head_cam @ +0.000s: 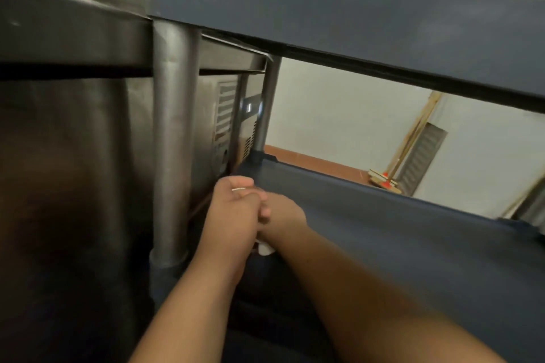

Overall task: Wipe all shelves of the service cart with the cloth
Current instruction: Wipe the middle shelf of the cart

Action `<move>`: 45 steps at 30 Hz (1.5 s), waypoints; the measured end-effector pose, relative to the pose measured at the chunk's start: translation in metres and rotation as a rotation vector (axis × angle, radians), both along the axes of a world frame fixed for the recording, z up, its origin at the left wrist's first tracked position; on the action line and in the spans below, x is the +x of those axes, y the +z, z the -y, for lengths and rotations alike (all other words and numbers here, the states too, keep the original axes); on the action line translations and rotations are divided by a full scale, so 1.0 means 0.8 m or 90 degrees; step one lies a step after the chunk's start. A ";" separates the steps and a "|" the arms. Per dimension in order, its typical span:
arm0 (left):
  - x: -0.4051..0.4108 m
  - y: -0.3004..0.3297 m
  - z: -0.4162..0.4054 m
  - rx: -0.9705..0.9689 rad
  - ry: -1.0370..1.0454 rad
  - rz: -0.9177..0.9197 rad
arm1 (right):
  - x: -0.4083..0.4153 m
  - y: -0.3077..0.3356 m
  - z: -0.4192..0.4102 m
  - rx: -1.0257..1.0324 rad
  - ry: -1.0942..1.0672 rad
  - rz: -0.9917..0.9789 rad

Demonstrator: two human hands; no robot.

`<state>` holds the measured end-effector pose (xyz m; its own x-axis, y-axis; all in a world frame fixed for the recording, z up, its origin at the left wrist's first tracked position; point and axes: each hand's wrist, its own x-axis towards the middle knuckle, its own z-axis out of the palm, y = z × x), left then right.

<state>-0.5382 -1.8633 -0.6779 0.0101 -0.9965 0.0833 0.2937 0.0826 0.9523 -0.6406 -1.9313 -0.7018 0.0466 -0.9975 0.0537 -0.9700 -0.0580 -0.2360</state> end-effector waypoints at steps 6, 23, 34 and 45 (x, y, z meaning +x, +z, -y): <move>-0.108 -0.014 -0.031 0.031 -0.050 0.043 | -0.175 0.003 -0.070 0.103 -0.231 0.012; -0.447 -0.008 -0.145 -0.053 -0.297 0.149 | -0.622 0.013 -0.400 0.088 -0.588 -0.060; -0.205 -0.017 -0.061 -0.092 -0.158 0.201 | -0.475 0.014 -0.339 0.103 -0.584 -0.060; 0.019 0.018 -0.030 -0.109 -0.023 0.083 | -0.079 -0.014 -0.110 -0.009 -0.118 0.029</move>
<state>-0.5228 -1.8394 -0.6631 -0.0470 -0.9670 0.2504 0.1747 0.2389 0.9552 -0.7037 -1.8435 -0.7127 -0.1402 -0.9880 0.0653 -0.9526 0.1166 -0.2809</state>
